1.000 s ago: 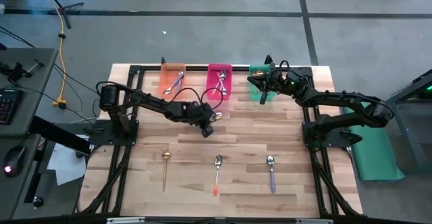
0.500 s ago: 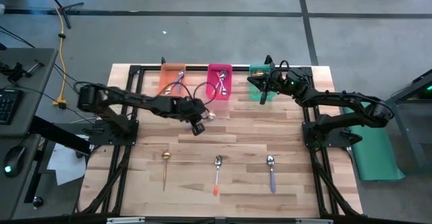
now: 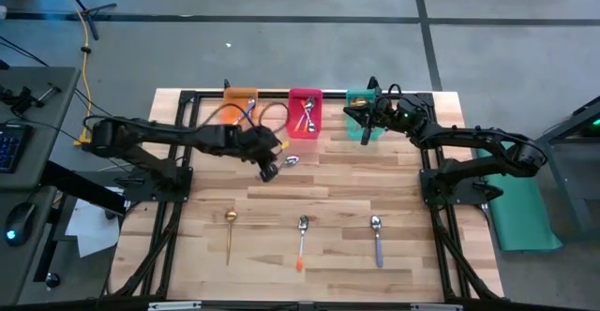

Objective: Sort silverware by color (type)
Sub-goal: Put the purple spoon into the orange bin

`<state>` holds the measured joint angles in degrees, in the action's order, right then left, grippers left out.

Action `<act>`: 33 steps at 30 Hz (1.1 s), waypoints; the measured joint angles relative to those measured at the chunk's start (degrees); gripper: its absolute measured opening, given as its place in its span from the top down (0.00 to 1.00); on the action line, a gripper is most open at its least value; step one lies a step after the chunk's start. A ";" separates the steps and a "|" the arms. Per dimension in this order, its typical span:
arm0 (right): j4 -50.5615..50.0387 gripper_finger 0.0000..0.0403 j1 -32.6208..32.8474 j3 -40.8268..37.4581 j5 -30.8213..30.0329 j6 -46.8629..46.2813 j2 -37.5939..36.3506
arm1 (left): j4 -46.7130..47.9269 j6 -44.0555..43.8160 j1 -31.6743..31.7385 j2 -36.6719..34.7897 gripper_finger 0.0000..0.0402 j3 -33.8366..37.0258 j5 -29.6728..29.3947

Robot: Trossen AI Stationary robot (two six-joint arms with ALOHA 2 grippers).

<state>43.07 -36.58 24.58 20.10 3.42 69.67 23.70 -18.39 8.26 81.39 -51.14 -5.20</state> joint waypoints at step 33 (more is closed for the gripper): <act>-0.42 1.00 0.00 0.00 0.00 0.02 0.02 | -15.19 5.57 1.52 21.27 0.78 -0.06 -1.48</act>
<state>42.65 -36.58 24.58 20.10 3.44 69.69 8.51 -12.82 9.78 102.67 -51.20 -6.68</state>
